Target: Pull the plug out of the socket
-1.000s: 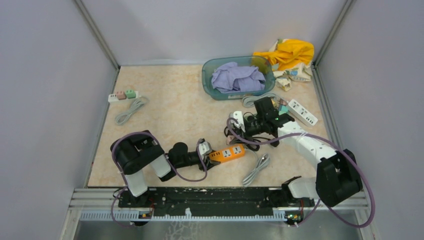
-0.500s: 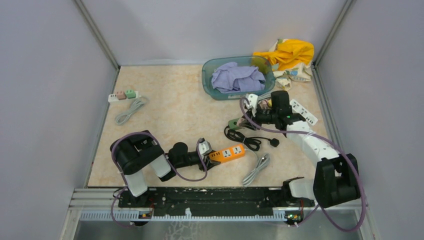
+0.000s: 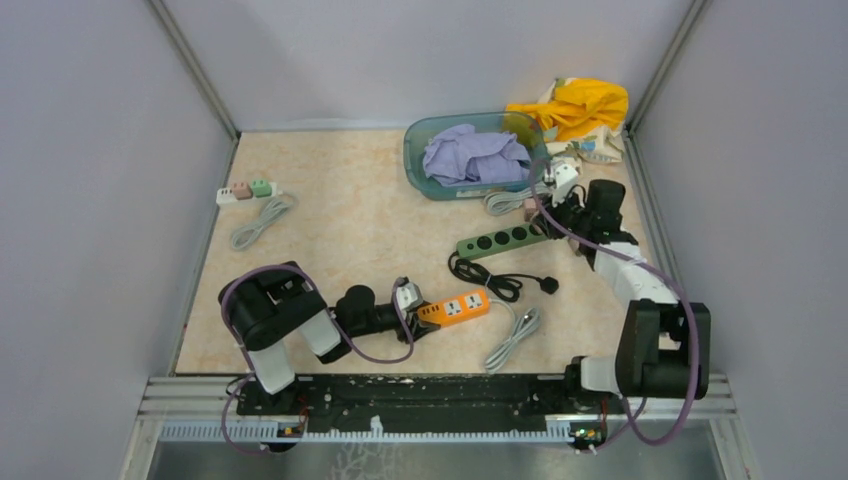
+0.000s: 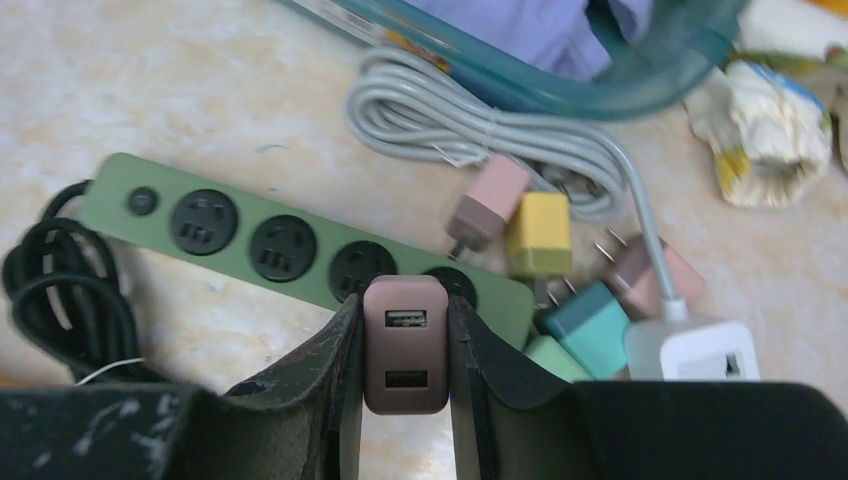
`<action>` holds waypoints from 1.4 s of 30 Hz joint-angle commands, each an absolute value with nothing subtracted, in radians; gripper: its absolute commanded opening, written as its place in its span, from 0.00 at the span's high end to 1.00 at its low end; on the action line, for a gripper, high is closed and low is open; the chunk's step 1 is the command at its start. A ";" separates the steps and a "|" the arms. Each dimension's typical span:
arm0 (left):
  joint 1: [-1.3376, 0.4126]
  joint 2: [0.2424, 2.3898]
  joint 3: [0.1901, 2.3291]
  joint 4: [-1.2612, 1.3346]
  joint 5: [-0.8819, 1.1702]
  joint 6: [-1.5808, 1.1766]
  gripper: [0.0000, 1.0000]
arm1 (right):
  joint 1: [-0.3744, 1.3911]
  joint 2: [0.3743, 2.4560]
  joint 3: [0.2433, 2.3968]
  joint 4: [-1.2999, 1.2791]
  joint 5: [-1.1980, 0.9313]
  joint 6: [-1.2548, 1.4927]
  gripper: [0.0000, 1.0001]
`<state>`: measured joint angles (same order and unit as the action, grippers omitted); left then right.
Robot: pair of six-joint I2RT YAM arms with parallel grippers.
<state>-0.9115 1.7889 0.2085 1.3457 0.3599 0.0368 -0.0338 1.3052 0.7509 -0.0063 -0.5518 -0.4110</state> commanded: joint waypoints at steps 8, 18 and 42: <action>-0.911 1.772 0.187 1.341 0.400 0.024 1.00 | -0.062 1.505 0.918 -0.182 -0.360 -0.436 0.95; -0.909 1.758 0.199 1.316 0.405 0.030 1.00 | -0.062 1.517 0.968 -0.277 -0.281 -0.512 0.70; -0.910 1.691 0.217 1.219 0.411 0.041 1.00 | -0.061 1.377 0.953 -0.275 -0.466 -0.532 0.50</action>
<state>-0.9115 1.7134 0.2043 1.2427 0.3676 0.0383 -0.0601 1.4723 0.9382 -0.3050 -0.3618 -0.5060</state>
